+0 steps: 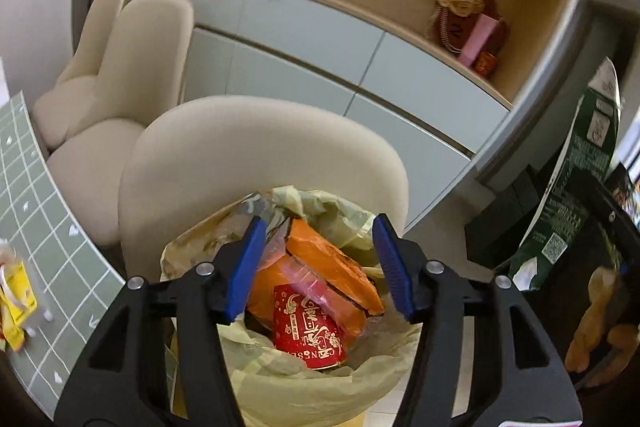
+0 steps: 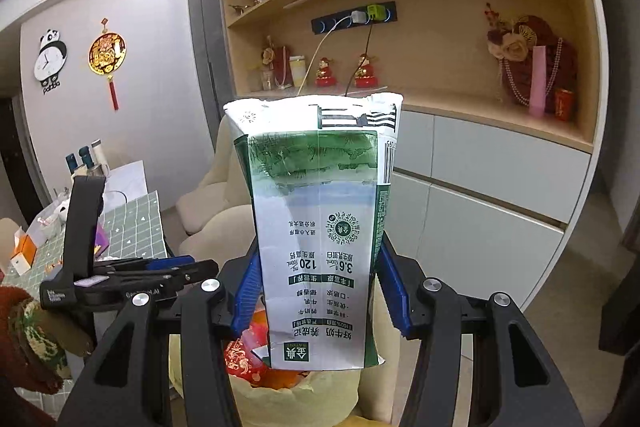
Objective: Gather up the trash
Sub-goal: 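Carry the pink wrapper and milk carton to the bin and release both, then return to the table and grasp the red snack wrapper with the left tool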
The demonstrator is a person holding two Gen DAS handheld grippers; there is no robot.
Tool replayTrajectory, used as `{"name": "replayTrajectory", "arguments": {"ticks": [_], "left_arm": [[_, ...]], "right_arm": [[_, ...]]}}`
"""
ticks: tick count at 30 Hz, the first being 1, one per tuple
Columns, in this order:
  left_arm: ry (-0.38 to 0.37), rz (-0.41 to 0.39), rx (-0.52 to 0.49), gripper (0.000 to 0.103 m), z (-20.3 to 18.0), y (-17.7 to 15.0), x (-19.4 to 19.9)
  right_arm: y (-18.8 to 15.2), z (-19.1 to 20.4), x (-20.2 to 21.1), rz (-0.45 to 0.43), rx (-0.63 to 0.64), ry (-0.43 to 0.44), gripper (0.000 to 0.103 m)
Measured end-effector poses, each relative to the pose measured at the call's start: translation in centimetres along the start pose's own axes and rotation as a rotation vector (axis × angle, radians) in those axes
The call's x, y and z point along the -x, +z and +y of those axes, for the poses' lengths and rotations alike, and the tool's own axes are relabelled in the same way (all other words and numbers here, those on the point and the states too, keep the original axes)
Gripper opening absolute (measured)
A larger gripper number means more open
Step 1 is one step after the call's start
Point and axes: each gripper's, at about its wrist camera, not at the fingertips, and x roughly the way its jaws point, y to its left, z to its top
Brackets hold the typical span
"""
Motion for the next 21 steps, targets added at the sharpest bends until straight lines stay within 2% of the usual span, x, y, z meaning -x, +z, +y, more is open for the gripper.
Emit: {"name": "replayTrajectory", "arguments": {"ticks": [5, 9, 13, 16, 21], "left_arm": [[0.052, -0.004, 0.025, 0.054, 1.1, -0.2, 1.6], [0.083, -0.017, 0.036, 0.054, 2.0, -1.1, 4.2], [0.126, -0.029, 0.045, 0.054, 3.2, -2.1, 6.6], [0.170, -0.040, 0.060, 0.054, 4.6, -2.9, 8.4], [0.237, -0.056, 0.096, 0.055, 7.1, -4.1, 11.0]], "right_arm": [[-0.2, 0.1, -3.2, 0.037, 0.005, 0.052, 0.050], [-1.2, 1.7, -7.0, 0.096, 0.020, 0.102, 0.050], [-3.2, 3.5, -12.1, 0.217, 0.035, 0.148, 0.050], [-5.7, 4.6, -16.1, 0.356, 0.018, 0.171, 0.050], [-9.3, 5.2, -17.9, 0.487, 0.003, 0.178, 0.050]]}}
